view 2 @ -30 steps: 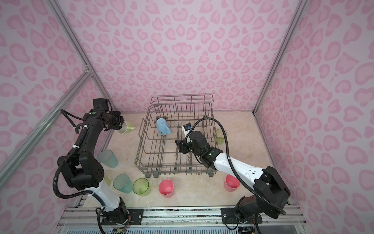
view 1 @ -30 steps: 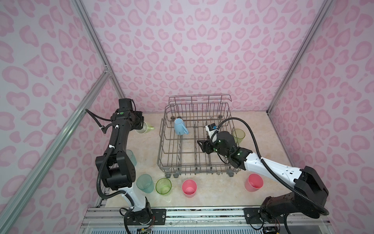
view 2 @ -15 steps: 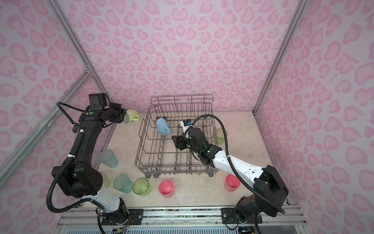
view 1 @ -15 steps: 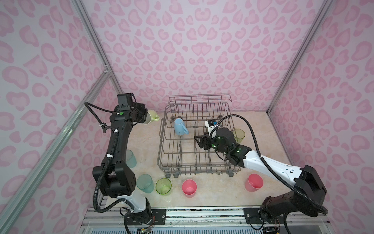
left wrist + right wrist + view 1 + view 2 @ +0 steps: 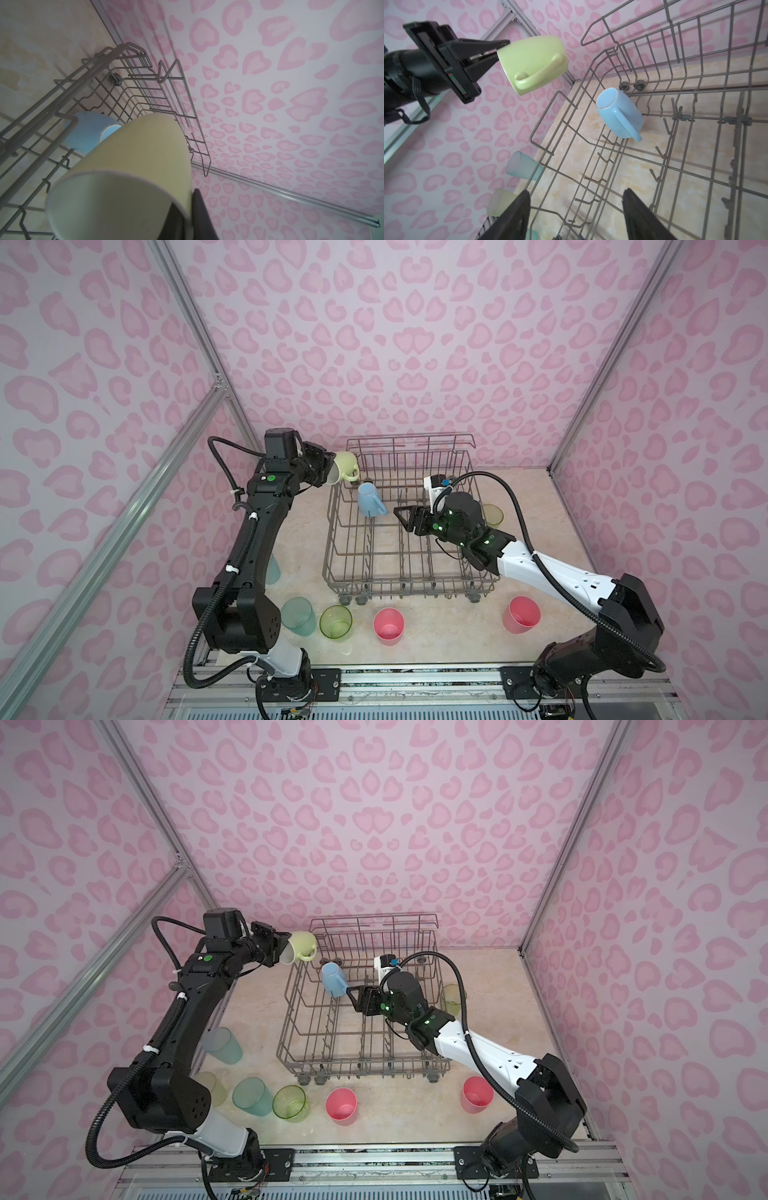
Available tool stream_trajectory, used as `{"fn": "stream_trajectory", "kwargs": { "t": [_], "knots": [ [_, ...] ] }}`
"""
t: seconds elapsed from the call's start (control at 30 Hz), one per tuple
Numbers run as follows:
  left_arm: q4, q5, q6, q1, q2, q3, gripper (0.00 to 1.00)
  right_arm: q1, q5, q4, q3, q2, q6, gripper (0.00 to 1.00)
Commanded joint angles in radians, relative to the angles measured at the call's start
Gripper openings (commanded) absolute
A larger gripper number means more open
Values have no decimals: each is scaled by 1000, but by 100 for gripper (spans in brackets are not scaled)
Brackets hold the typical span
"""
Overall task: Load the cups into the dish rack
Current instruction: 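Carry the light-green mug over the rack with the left gripper while the right gripper approaches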
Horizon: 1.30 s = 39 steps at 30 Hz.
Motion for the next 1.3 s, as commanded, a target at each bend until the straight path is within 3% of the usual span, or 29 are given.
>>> {"fn": "stream_trajectory", "kwargs": {
  "t": [0.0, 0.2, 0.53, 1.0, 1.27],
  "knots": [
    [184, 40, 17, -22, -50, -58, 3, -26, -70, 106, -10, 7, 180, 69],
    [313, 63, 17, -63, -104, -189, 3, -62, -94, 195, -7, 18, 354, 68],
    [511, 130, -3, -134, -126, -318, 4, -77, -144, 319, 23, 87, 543, 64],
    [689, 208, -51, -185, -85, -378, 4, -87, -135, 369, -12, 109, 608, 59],
    [715, 224, -60, -208, -88, -400, 4, -112, -162, 451, -12, 162, 642, 49]
  ]
}}
